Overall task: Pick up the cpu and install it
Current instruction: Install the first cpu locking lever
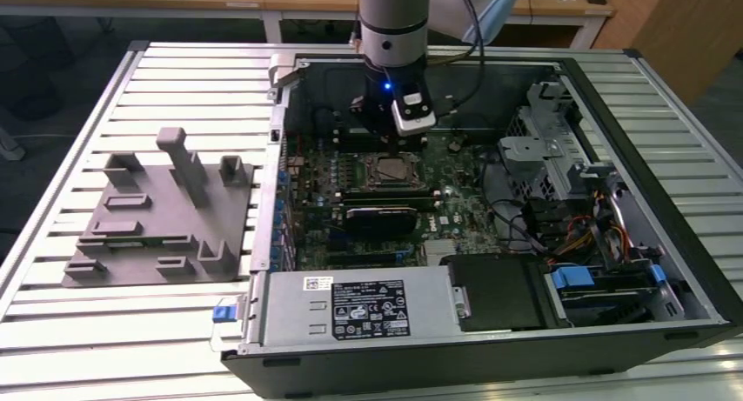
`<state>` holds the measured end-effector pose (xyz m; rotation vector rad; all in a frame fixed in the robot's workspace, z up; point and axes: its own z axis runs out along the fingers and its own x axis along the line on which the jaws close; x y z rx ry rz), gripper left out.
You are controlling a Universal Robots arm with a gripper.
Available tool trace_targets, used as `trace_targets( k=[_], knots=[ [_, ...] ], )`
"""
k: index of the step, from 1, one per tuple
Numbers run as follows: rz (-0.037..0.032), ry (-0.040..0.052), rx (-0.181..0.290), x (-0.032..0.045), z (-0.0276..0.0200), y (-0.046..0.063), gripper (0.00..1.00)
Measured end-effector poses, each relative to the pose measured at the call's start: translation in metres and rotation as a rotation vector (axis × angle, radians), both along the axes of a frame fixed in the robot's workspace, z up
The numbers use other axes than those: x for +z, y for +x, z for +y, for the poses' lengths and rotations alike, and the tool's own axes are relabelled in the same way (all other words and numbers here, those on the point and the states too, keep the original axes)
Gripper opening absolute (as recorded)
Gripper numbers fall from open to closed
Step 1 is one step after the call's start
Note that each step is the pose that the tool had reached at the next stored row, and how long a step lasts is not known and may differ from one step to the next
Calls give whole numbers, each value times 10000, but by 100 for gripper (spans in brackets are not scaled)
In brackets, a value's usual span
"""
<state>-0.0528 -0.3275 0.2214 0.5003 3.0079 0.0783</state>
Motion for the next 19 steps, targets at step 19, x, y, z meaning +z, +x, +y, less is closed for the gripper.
trace_targets(
  k=[19],
  knots=[
    [328, -493, 421, -3, -41, 29, 11]
  ],
)
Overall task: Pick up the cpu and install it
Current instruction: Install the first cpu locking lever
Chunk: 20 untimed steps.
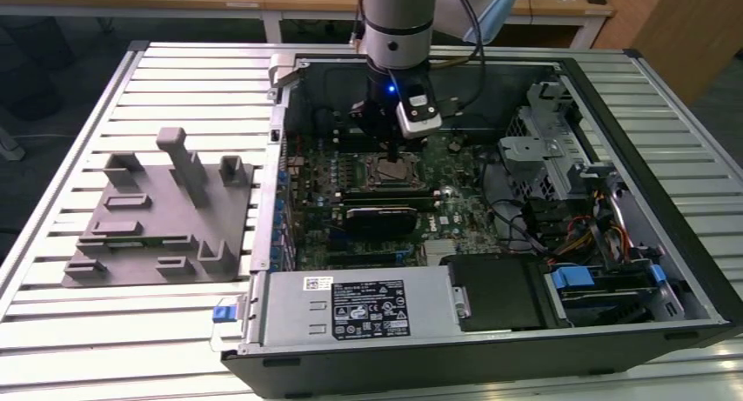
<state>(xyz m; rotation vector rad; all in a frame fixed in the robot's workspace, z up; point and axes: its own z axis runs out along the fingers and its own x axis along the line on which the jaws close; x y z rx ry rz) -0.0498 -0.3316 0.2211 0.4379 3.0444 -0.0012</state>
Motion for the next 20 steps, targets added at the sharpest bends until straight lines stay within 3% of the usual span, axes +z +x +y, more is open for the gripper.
trace_targets(
  k=[3, 7, 17, 20],
  knots=[
    [26, -45, 260, 0, -1, 0, 11],
    [92, -240, 539, -1, -1, 2, 11],
    [149, -249, 697, 0, -26, 63, 11],
    [147, -248, 730, 34, -25, 64, 11]
  ],
)
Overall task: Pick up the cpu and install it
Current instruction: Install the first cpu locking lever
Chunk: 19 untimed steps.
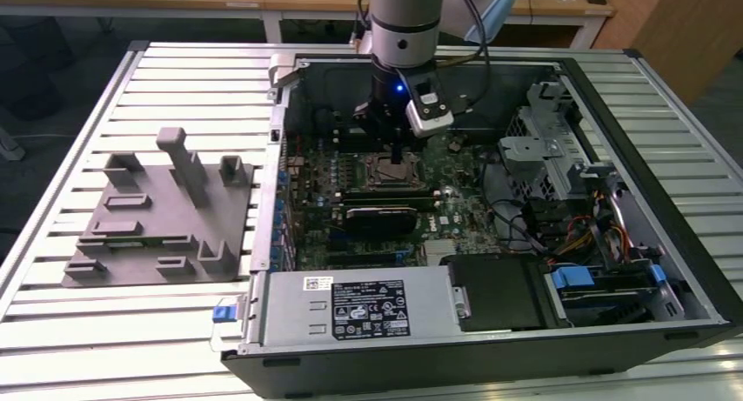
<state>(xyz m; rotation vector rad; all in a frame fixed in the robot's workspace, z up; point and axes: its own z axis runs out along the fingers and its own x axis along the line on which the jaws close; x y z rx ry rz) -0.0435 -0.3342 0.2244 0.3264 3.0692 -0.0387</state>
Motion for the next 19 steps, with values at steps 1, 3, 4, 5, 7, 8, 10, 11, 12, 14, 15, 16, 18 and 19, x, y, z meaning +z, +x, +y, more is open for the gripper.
trace_targets(
  k=[1, 3, 4, 5, 7, 8, 10, 11, 12, 14, 15, 16, 18, 19],
  knots=[
    [0, 0, 8, 17, 0, 0, 11],
    [0, 1, 25, 54, 0, 0, 11],
    [0, 1, 34, 72, 0, 0, 11],
    [0, -1, 42, 91, 0, 0, 11],
    [1, 0, 55, 130, 0, 0, 11],
    [0, 0, 59, 148, 0, 0, 11],
    [1, 0, 65, 177, 0, 0, 11],
    [0, 0, 66, 187, 0, 0, 11],
    [0, 0, 66, 190, 0, 0, 11],
    [-1, 2, 66, 190, 0, 0, 11],
    [0, 0, 66, 191, 0, 0, 11],
    [0, 0, 66, 191, 0, 0, 11],
    [0, 0, 66, 192, 0, 0, 11],
    [0, 0, 66, 192, 0, 0, 11]
  ],
)
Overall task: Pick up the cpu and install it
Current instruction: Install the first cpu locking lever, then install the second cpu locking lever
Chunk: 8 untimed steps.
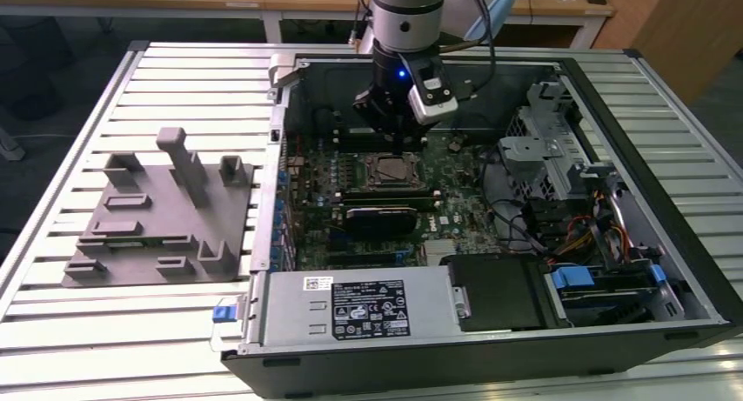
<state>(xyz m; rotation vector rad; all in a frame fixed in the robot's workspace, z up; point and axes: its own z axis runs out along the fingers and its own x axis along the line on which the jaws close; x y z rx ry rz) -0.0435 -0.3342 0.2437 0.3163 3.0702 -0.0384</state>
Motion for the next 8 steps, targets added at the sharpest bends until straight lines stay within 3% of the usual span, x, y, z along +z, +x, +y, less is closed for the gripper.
trace_targets(
  k=[8],
  knots=[
    [0, 1, 0, 5, 0, 0, 11]
  ],
)
